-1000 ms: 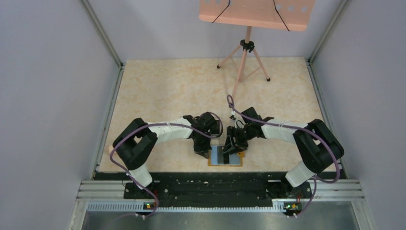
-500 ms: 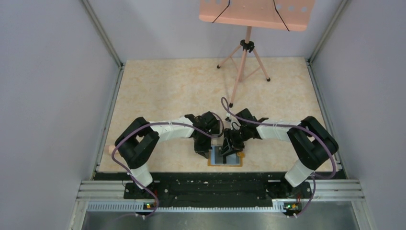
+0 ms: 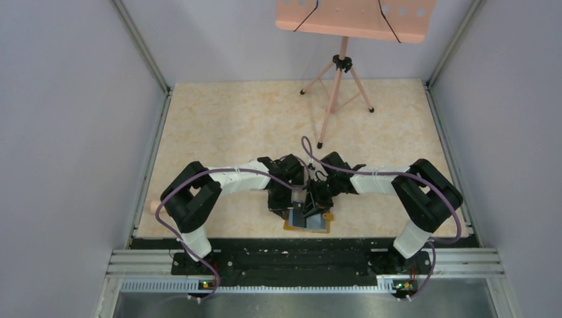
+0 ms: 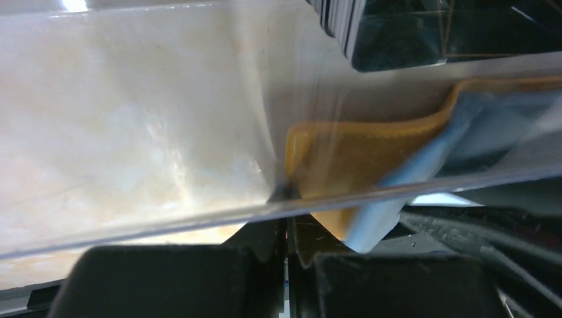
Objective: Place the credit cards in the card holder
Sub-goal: Insert the credit card into the card holder.
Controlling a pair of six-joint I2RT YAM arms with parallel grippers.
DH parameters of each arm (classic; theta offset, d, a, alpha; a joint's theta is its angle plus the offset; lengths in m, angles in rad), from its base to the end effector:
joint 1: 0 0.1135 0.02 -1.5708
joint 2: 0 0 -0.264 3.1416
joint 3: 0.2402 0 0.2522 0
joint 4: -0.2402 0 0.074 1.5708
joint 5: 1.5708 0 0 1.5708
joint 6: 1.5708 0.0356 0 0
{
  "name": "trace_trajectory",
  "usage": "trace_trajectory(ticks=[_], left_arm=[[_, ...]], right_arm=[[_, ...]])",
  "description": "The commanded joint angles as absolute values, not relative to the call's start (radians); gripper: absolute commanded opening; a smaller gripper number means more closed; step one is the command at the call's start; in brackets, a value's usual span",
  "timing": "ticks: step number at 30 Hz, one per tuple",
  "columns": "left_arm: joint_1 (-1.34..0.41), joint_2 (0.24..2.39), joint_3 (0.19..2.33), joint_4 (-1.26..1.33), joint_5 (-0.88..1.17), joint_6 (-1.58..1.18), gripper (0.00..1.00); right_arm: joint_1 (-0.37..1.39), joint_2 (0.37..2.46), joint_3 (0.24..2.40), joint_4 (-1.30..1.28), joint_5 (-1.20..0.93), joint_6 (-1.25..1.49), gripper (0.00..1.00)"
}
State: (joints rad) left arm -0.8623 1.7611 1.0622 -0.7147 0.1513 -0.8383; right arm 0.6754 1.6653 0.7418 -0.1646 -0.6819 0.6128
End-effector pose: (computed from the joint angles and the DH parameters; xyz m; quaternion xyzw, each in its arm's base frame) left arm 0.1997 -0.2413 0.1532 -0.0179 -0.9939 0.1085 0.0050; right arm 0.2105 0.1974 0.1271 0.1085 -0.9122 -0.3949 0.0148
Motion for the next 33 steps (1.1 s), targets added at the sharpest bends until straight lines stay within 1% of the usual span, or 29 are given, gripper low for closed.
trace_trajectory(ticks=[1,6,8,11,14,16,20,22,24,28,33], left_arm=[[-0.876,1.771,1.098,-0.635,0.101,-0.860,0.00],[-0.881,1.763,1.101,-0.699,0.050,-0.869,0.00],[-0.886,1.761,1.101,-0.715,0.038,-0.872,0.00],[-0.893,1.756,1.102,-0.714,0.035,-0.872,0.00],[-0.895,1.750,1.106,-0.727,0.026,-0.870,0.00],[-0.896,1.739,1.109,-0.742,0.014,-0.868,0.00],[-0.894,1.682,1.082,-0.721,0.016,-0.848,0.11],[-0.893,1.648,1.059,-0.698,0.024,-0.841,0.17],[-0.892,1.611,1.031,-0.667,0.038,-0.843,0.22],[-0.870,1.532,0.937,-0.540,0.130,-0.861,0.28],[-0.817,1.463,0.793,-0.301,0.276,-0.912,0.29]], right_arm=[[0.716,1.650,0.761,-0.106,-0.676,0.640,0.17],[0.716,1.637,0.760,-0.114,-0.673,0.640,0.07],[0.715,1.634,0.759,-0.111,-0.677,0.644,0.05],[0.715,1.635,0.759,-0.100,-0.683,0.647,0.06],[0.716,1.635,0.766,-0.121,-0.672,0.631,0.12],[0.715,1.623,0.769,-0.153,-0.646,0.610,0.19],[0.715,1.593,0.773,-0.244,-0.565,0.552,0.36],[0.715,1.582,0.777,-0.284,-0.533,0.522,0.42],[0.716,1.568,0.778,-0.311,-0.507,0.504,0.47],[0.715,1.539,0.778,-0.340,-0.483,0.492,0.49],[0.713,1.499,0.773,-0.363,-0.458,0.484,0.48]])
